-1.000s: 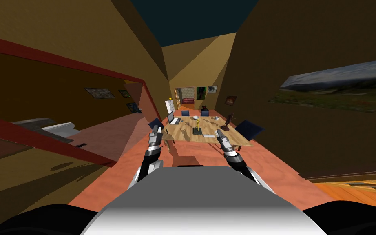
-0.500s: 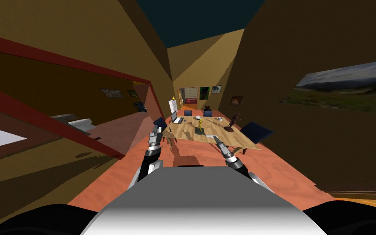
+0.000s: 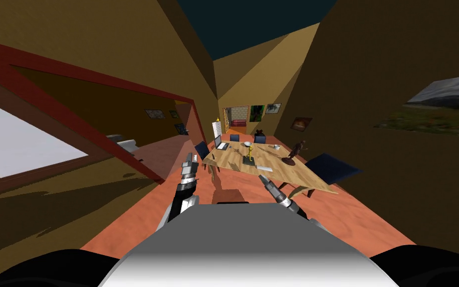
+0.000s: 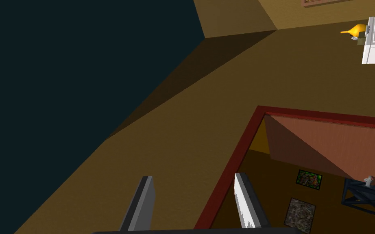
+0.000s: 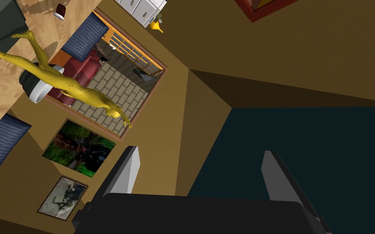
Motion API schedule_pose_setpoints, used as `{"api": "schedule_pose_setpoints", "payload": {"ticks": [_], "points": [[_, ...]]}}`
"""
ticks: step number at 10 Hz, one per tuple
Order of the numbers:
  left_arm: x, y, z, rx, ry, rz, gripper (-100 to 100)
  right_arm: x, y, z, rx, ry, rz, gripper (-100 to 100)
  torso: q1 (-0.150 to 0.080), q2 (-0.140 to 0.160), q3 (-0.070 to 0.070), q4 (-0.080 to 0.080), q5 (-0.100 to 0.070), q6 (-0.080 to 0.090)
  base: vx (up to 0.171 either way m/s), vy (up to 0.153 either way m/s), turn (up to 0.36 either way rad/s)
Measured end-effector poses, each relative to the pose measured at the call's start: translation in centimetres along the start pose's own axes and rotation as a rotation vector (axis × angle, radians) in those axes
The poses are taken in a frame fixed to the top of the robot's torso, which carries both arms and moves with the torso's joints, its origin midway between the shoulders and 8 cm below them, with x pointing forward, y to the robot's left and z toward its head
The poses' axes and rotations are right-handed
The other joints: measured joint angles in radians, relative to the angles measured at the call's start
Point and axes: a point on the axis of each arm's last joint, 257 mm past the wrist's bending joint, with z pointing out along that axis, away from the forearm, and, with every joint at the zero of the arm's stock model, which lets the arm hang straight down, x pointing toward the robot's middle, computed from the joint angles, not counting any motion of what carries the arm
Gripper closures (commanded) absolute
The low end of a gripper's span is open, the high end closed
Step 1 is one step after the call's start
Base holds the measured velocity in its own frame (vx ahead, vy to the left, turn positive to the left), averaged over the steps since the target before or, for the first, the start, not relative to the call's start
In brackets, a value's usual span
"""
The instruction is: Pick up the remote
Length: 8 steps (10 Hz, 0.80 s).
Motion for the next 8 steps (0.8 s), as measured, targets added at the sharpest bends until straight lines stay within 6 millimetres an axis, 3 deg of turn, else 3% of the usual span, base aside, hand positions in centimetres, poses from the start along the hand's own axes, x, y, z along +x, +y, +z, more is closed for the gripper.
{"api": "schedule_pose_setpoints", "payload": {"ticks": [1,8], "points": [[0.0,0.0,0.0,0.0,0.0,0.0,0,1.2,-0.9,-0.7,0.021,0.031,-0.011,-100,-0.001,0.0,0.0,0.0,0.0,0.001,-0.004,0.009,-0.038],[0.0,0.0,0.0,0.0,0.0,0.0,0,6.3,-6.4,-6.9,0.142,0.237,-0.084,-100,-0.002,-0.002,-0.001,0.0,0.0,0.0,0.005,0.011,0.179]]}}
